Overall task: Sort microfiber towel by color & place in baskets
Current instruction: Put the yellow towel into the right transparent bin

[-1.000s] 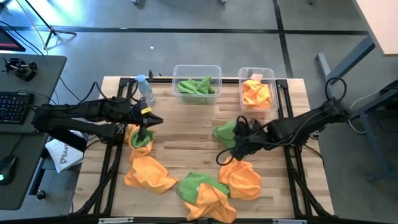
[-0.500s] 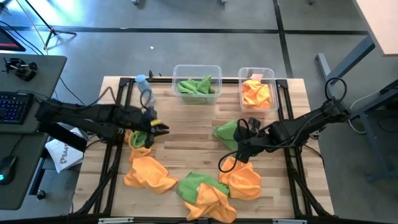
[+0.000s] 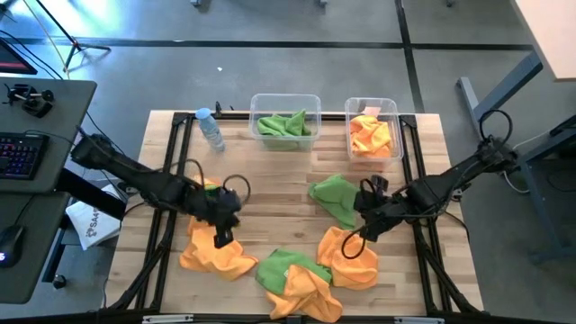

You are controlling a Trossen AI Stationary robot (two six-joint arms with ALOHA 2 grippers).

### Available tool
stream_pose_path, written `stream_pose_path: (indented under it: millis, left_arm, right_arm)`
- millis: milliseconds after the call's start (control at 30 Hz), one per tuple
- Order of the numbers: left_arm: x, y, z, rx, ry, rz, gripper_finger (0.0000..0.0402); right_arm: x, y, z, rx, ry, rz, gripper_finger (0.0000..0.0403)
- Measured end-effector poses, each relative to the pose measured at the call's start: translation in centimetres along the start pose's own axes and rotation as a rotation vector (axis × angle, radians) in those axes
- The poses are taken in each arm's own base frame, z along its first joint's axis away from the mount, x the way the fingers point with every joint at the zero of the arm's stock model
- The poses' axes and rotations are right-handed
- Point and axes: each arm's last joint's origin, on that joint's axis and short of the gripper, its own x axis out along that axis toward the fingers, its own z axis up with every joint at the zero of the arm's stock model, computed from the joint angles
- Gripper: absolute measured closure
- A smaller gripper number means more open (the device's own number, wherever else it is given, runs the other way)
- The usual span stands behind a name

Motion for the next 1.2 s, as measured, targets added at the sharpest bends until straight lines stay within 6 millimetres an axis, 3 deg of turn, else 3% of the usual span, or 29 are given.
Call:
stream_pose_path:
  millis: [200,533,1000,1200]
  left_arm:
    - [2.9,-2.4,-2.0,-0.066,0.24,0.021,0.0349]
    - [6.5,-5.8,-4.8,-0.124,0.502,0.014,0.0349]
    - [10.4,-6.6,-7.8,-0.047,0.662,0.1,0.035]
    - [12.1,-6.8,-8.3,-0.033,0.689,0.09,0.0396]
  right_arm:
    - [1.0,-0.5,-2.2,0.076,-0.093,0.087,0.0403]
    - [0.9,-1.4,-3.4,0.077,-0.154,0.152,0.0403]
    - [0.7,-1.6,-3.3,0.0,-0.172,0.153,0.0403]
    - [0.7,-1.6,-3.3,-0.016,-0.173,0.151,0.0403]
